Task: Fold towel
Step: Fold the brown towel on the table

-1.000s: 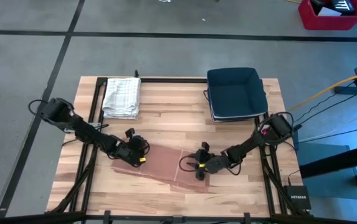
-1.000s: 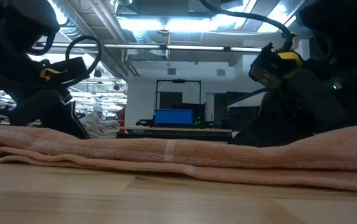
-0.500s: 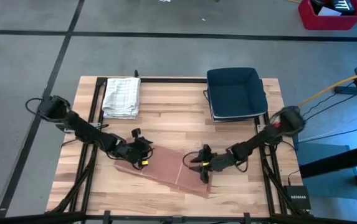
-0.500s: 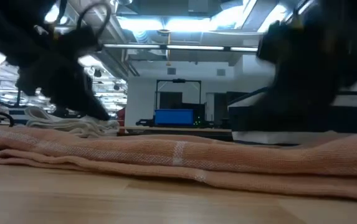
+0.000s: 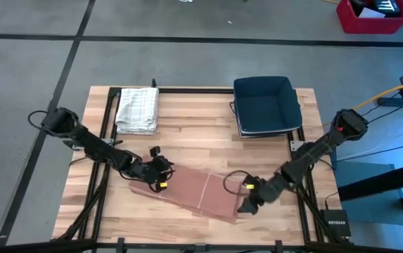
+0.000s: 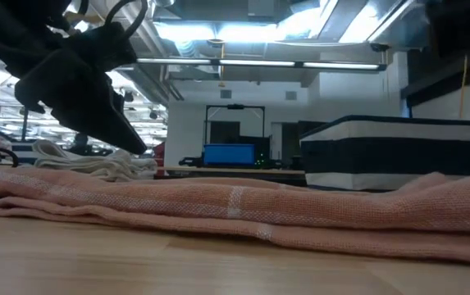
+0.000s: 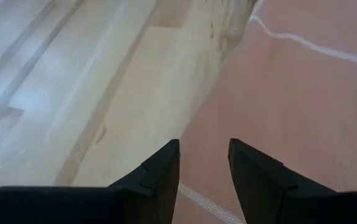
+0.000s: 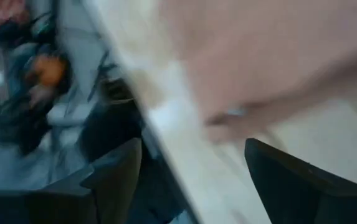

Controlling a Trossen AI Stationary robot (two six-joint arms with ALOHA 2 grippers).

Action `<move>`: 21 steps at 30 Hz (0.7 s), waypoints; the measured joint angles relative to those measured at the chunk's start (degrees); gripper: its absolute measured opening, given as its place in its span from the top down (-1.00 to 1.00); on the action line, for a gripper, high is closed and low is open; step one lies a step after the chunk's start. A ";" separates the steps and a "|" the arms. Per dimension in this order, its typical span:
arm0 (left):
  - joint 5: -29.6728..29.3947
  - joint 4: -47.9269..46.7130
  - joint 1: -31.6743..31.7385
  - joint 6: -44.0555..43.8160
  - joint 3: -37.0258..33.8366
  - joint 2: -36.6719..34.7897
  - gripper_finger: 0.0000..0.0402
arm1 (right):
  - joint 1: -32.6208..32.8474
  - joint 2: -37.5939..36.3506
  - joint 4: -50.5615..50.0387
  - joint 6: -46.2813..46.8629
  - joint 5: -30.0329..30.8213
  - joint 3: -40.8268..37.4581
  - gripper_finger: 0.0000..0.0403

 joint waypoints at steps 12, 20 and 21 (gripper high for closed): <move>-0.03 0.73 -0.04 0.22 0.00 0.33 0.35 | 10.58 7.05 -1.43 25.41 22.24 -4.31 -0.35; -0.17 0.83 0.07 -0.15 0.02 0.33 0.35 | 8.66 11.86 0.79 27.48 22.69 -4.03 -0.34; -0.18 0.78 0.09 -0.15 0.02 0.33 0.35 | 8.32 11.89 0.82 27.60 22.71 -4.03 -0.34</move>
